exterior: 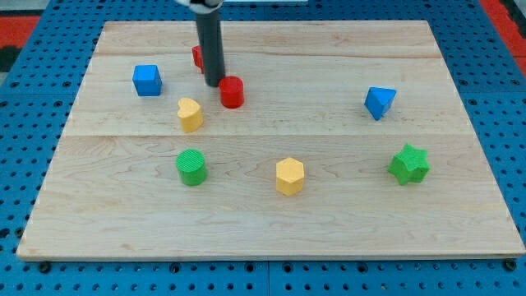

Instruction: Move the red circle into the heart

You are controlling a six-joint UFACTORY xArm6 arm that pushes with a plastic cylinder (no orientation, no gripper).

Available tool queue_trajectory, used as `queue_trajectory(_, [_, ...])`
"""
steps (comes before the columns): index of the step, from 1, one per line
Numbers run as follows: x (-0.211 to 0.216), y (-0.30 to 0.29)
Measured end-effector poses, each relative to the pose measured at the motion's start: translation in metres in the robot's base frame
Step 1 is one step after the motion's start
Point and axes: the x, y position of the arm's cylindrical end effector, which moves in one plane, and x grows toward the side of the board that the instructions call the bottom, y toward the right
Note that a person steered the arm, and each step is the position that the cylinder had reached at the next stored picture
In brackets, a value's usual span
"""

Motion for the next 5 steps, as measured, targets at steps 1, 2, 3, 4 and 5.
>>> queue_trajectory(1, [0.0, 0.02])
queue_trajectory(2, [-0.027, 0.053])
queue_trajectory(3, [-0.003, 0.083])
queue_trajectory(4, [0.029, 0.013])
queue_trajectory(5, [0.066, 0.069])
